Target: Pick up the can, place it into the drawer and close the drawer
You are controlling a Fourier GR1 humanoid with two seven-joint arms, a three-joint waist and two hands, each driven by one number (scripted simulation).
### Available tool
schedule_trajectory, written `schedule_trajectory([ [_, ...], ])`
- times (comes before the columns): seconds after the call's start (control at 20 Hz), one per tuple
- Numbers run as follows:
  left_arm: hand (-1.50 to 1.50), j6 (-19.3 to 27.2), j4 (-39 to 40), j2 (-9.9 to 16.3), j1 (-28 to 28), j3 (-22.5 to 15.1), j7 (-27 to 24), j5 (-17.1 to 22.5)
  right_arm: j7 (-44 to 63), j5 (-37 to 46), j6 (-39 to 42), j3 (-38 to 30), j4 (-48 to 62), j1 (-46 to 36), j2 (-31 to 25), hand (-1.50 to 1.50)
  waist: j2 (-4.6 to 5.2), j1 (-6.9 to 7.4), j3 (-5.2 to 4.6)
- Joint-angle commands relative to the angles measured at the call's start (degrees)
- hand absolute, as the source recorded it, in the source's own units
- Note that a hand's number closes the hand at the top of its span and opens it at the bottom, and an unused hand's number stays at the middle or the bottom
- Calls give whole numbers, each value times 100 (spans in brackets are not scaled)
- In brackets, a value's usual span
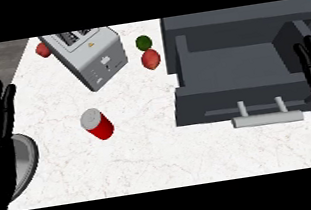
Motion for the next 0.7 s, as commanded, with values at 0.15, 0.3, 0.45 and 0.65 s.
schedule_trajectory([
  [0.15,-150,677,-595,-343,649,-239,205,-945,-187,-267,59,-221,147,-139,39,-150,229,-134,-4],
  [0.3,-150,1558,162,-663,841,197,1209,-884,583,-134,-203,-154,284,498,203,-150,312,-128,-1],
  [0.45,-150,2068,-190,-672,1116,-295,1767,-1215,1184,-243,-318,-369,128,345,108,-150,227,-148,-2],
  [0.65,-150,2757,-71,-677,910,-892,2249,-1877,1311,-307,-244,-454,-22,368,11,-150,231,-193,-5],
])
